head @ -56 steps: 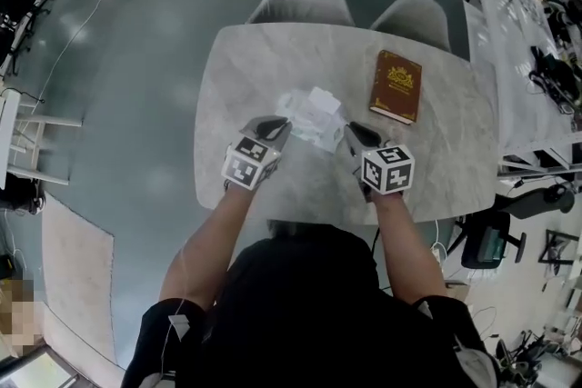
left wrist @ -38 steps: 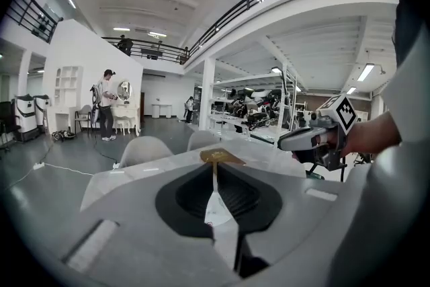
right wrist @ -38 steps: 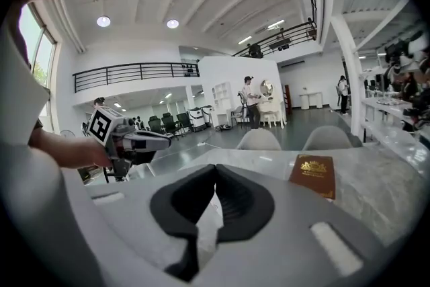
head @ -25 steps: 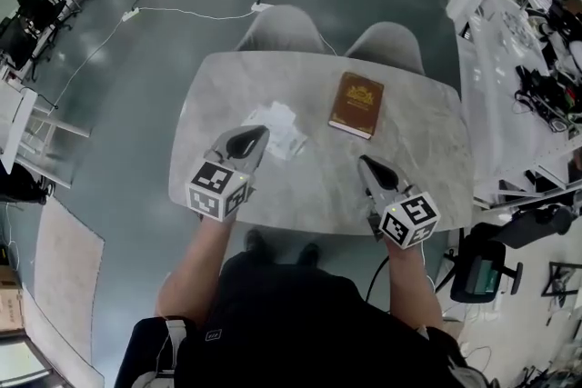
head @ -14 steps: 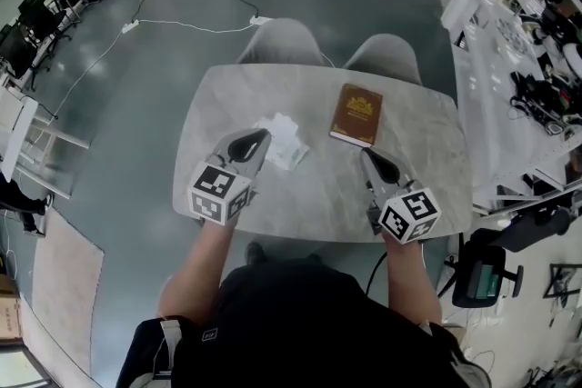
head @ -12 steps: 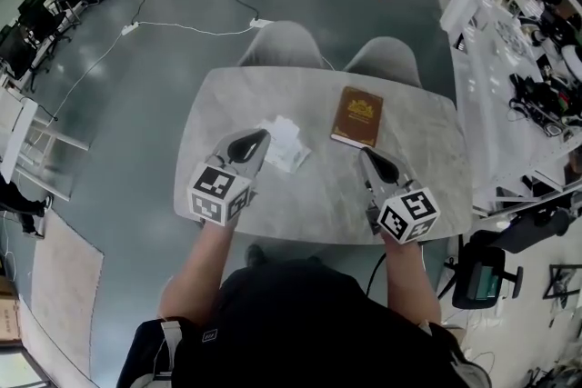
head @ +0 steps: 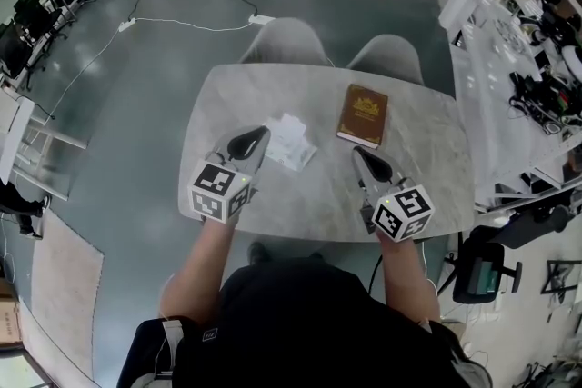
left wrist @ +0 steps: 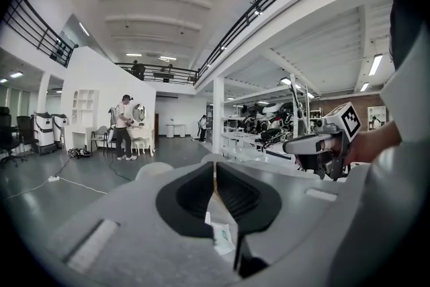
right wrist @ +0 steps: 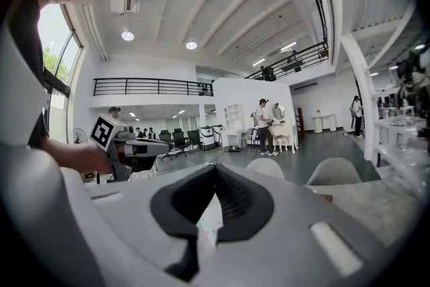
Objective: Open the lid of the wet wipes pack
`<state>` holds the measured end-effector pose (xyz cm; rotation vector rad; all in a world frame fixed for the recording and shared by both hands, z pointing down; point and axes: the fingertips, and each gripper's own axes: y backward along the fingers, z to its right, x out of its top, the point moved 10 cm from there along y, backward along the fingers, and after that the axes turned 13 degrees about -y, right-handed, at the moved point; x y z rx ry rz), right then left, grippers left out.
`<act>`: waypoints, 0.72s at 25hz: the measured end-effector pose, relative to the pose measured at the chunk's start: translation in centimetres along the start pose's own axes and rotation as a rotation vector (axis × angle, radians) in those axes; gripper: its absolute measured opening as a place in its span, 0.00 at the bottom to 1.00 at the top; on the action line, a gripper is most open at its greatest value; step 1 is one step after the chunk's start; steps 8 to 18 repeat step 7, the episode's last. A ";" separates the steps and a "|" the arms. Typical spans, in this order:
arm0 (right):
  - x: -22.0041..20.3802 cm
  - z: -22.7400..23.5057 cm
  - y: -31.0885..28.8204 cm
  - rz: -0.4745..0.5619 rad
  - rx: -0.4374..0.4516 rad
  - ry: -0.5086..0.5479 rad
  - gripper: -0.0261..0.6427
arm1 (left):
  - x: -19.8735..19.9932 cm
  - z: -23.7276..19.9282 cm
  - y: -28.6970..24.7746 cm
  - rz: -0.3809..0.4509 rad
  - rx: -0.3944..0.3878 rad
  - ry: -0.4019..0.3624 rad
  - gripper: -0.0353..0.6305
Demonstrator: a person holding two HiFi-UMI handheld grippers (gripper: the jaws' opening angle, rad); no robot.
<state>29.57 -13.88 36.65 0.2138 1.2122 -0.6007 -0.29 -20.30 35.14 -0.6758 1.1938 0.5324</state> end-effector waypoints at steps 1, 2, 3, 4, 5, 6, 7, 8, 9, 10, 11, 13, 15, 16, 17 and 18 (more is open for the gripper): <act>-0.2 -0.1 -0.1 -0.002 0.000 -0.003 0.04 | -0.2 -0.1 0.0 -0.001 -0.002 0.003 0.09; -0.3 -0.2 -0.2 -0.005 -0.001 -0.005 0.04 | -0.3 -0.2 0.1 -0.002 -0.005 0.007 0.09; -0.4 -0.3 -0.3 -0.007 -0.002 -0.008 0.04 | -0.5 -0.3 0.2 -0.003 -0.008 0.011 0.09; -0.5 -0.4 -0.4 -0.009 -0.003 -0.010 0.04 | -0.6 -0.4 0.3 -0.005 -0.011 0.015 0.09; -0.5 -0.5 -0.5 -0.010 -0.005 -0.013 0.04 | -0.7 -0.4 0.4 -0.006 -0.013 0.018 0.09; -0.5 -0.7 -0.6 -0.011 -0.006 -0.015 0.04 | -0.7 -0.5 0.5 -0.008 -0.016 0.019 0.09; -0.6 -0.8 -0.7 -0.012 -0.008 -0.017 0.04 | -0.8 -0.6 0.6 -0.010 -0.018 0.021 0.09; -0.6 -0.8 -0.7 -0.012 -0.008 -0.017 0.04 | -0.8 -0.6 0.6 -0.010 -0.018 0.021 0.09; -0.6 -0.8 -0.7 -0.012 -0.008 -0.017 0.04 | -0.8 -0.6 0.6 -0.010 -0.018 0.021 0.09; -0.6 -0.8 -0.7 -0.012 -0.008 -0.017 0.04 | -0.8 -0.6 0.6 -0.010 -0.018 0.021 0.09; -0.6 -0.8 -0.7 -0.012 -0.008 -0.017 0.04 | -0.8 -0.6 0.6 -0.010 -0.018 0.021 0.09; -0.6 -0.8 -0.7 -0.012 -0.008 -0.017 0.04 | -0.8 -0.6 0.6 -0.010 -0.018 0.021 0.09; -0.6 -0.8 -0.7 -0.012 -0.008 -0.017 0.04 | -0.8 -0.6 0.6 -0.010 -0.018 0.021 0.09; -0.6 -0.8 -0.7 -0.012 -0.008 -0.017 0.04 | -0.8 -0.6 0.6 -0.010 -0.018 0.021 0.09; -0.6 -0.8 -0.7 -0.012 -0.008 -0.017 0.04 | -0.8 -0.6 0.6 -0.010 -0.018 0.021 0.09; -0.6 -0.8 -0.7 -0.012 -0.008 -0.017 0.04 | -0.8 -0.6 0.6 -0.010 -0.018 0.021 0.09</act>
